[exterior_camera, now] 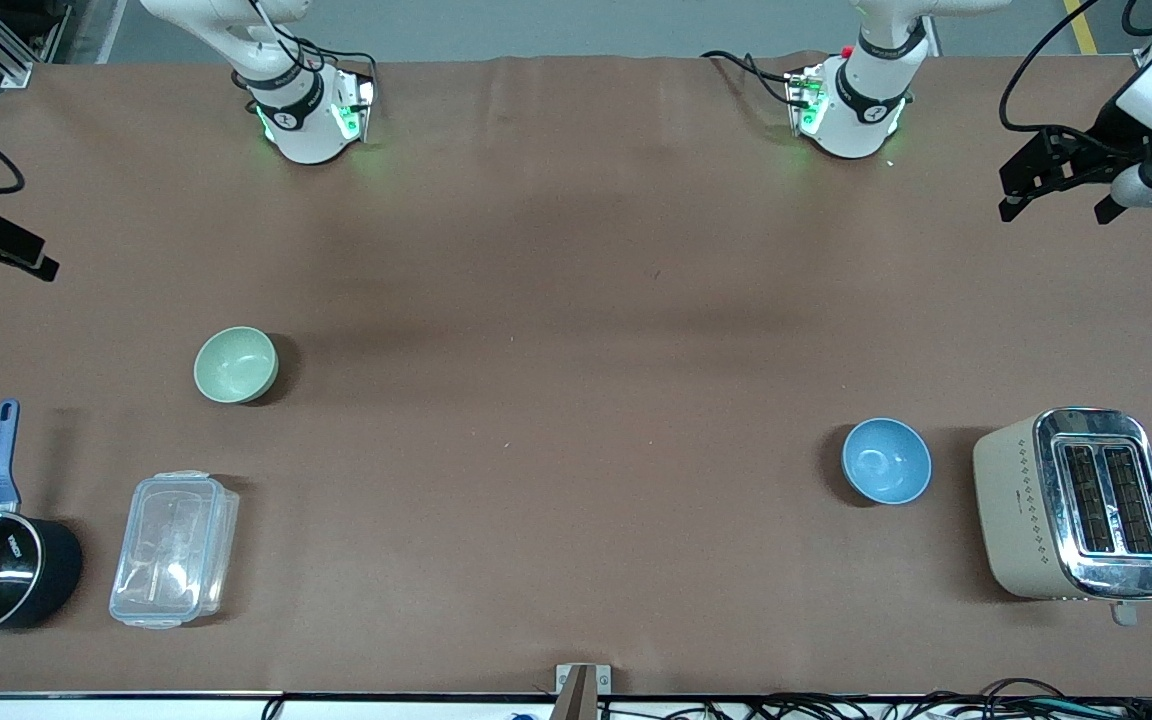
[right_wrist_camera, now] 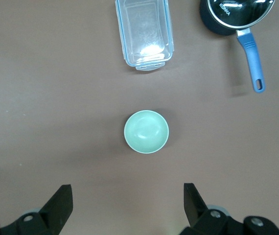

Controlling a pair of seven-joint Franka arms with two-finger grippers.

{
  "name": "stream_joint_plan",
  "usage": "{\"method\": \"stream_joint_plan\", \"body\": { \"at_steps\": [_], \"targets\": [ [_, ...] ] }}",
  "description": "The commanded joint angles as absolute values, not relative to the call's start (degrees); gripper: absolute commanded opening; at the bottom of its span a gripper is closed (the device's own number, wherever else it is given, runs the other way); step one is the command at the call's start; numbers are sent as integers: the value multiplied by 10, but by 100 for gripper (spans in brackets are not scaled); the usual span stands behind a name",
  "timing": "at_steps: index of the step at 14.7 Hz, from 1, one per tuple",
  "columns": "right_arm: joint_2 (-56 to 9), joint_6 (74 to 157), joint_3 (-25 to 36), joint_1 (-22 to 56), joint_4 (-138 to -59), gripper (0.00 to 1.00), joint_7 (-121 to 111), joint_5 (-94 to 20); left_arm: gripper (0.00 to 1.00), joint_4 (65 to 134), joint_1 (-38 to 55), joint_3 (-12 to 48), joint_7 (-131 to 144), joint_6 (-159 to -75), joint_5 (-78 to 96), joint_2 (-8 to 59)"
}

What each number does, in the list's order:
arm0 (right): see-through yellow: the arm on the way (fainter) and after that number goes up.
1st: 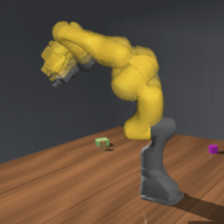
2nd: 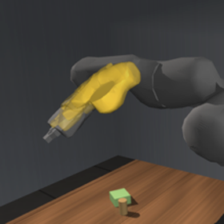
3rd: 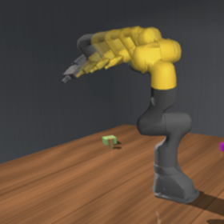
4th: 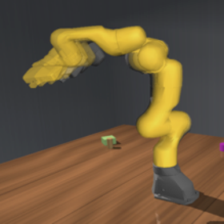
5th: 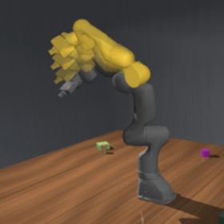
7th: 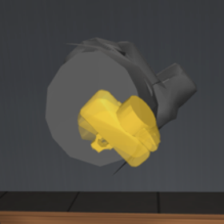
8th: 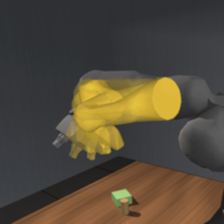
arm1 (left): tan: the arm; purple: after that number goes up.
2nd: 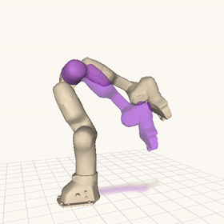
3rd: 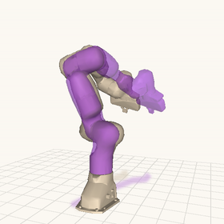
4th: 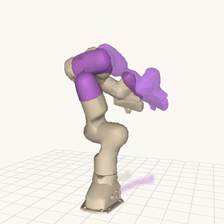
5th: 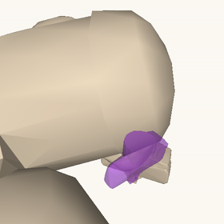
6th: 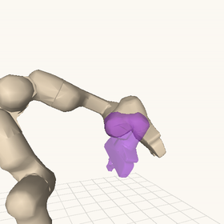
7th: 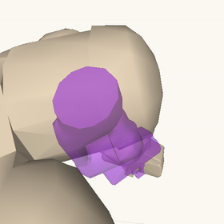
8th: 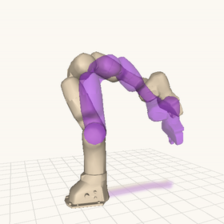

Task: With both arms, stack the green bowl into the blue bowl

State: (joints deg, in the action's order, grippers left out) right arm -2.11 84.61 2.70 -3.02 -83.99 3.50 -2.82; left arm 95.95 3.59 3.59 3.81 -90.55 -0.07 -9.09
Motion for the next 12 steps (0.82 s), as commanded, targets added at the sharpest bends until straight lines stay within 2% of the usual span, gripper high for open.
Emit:
{"method": "stream_joint_plan", "body": {
  "at_steps": [1, 4, 6, 9, 10, 12],
  "targets": [
    [-12, 843, 3, -54, -842, 100, 40, -41, 100, 941, 41, 32, 33, -905, -17, -80],
    [-13, 842, 3, -50, -841, 100, 39, -36, 100, 919, 41, 33, 32, -906, -23, -42],
    [-13, 842, 2, -50, -841, 100, 39, -31, 100, 911, 38, 32, 31, -914, -23, 8],
    [-12, 824, 2, -48, -853, 100, 8, -21, 100, 963, 12, 31, 31, -1009, -22, 66],
    [-12, 828, 2, -47, -885, 100, 0, -7, 100, 986, 10, 30, 30, -1056, -23, 84],
    [-9, 900, 1, -46, -977, 100, -10, 10, 100, 1019, 10, 29, 30, -1152, -22, 135]
  ]
}}
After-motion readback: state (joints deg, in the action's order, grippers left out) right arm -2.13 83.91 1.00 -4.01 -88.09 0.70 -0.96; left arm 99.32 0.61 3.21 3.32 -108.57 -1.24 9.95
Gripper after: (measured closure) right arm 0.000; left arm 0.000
